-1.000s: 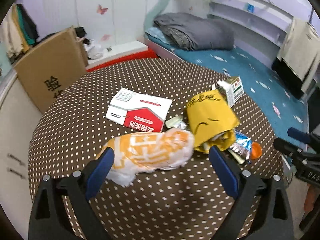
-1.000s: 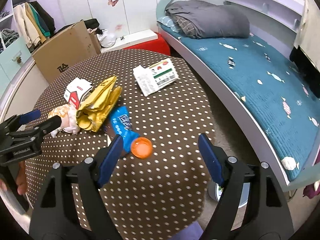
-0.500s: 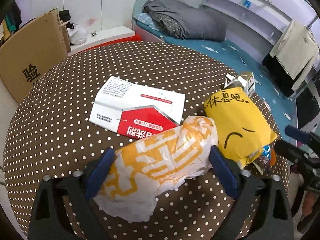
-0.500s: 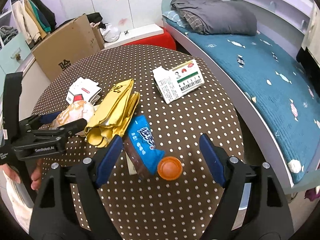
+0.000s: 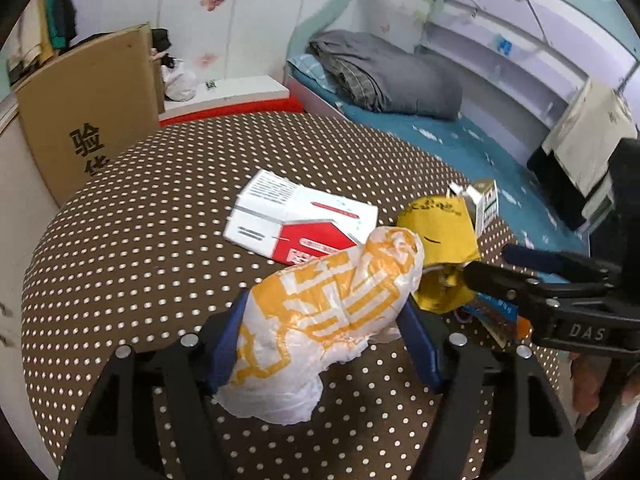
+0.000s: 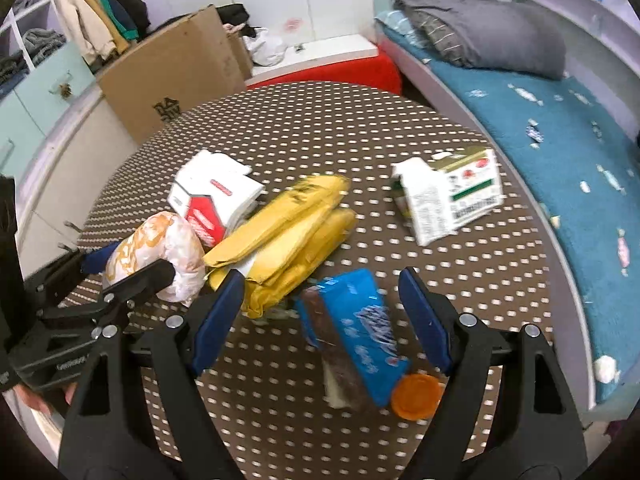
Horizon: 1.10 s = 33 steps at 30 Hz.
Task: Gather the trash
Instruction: 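Grasp the yellow paper bag with the right tool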
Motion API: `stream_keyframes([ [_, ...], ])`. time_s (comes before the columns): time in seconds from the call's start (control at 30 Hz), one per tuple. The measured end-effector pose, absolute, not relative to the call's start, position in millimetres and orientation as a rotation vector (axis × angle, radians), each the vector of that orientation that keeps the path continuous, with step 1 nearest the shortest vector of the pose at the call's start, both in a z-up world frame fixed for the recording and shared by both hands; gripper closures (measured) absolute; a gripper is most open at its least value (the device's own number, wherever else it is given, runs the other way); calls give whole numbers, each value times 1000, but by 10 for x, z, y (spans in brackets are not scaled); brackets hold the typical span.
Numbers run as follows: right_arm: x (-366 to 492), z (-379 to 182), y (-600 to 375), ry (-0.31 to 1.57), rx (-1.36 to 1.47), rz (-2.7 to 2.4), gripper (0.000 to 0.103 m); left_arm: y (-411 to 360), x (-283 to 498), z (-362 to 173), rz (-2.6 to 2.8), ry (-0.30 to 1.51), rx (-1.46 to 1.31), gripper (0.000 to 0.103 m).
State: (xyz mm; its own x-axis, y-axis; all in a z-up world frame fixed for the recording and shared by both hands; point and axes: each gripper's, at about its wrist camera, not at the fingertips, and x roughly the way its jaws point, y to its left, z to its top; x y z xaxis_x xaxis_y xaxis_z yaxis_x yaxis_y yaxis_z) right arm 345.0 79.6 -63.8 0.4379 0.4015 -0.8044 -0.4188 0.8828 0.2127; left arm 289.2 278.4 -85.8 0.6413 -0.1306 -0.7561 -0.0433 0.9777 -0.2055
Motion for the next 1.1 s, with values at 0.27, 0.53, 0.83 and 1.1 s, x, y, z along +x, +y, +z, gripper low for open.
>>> stream_keyframes([
  [0.27,3502,-455,701,986,92,572,18,3036,2740,-738,29,834,-258,34],
  [0.53,3775,-735,969,1090,79,550,15,3171,2738,-706,68,824,-281,34],
  [0.83,3710,-583,661,1037,141,514,77,3038,2793,-680,66,823,-256,34],
  [1.1,3517,-405,199,976,161,464,79,2656,2830,-533,4,802,-226,34],
])
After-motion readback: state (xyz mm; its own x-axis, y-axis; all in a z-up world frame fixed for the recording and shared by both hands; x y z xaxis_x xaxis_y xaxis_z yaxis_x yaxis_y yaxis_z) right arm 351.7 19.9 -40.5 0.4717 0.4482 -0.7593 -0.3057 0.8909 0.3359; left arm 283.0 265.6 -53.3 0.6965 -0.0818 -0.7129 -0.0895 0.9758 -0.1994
